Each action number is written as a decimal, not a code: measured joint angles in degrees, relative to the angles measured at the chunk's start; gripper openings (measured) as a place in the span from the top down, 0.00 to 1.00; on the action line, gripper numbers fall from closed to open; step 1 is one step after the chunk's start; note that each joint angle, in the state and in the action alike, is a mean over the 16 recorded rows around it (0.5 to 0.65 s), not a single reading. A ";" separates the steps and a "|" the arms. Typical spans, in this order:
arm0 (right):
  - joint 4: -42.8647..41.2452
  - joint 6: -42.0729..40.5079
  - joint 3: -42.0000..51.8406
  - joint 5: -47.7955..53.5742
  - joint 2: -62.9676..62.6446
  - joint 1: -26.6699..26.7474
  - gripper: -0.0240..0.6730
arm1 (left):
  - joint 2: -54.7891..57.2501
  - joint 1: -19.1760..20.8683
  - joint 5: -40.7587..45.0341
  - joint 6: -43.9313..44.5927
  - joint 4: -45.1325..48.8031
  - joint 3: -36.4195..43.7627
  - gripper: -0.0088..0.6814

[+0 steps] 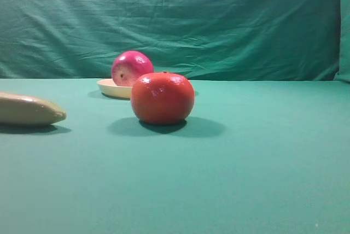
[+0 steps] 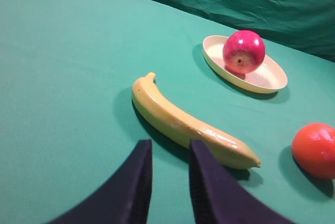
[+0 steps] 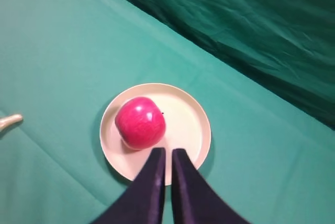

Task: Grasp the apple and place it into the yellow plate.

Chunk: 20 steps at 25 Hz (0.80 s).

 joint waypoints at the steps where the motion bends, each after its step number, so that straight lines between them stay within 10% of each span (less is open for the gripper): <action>1: 0.07 0.07 2.04 -0.31 -2.06 0.00 0.97 | 0.00 0.00 0.00 0.00 0.00 0.00 0.76; 20: -5.64 5.81 18.35 11.44 -27.46 -0.11 0.97 | 0.00 0.00 0.00 0.00 0.00 0.00 0.76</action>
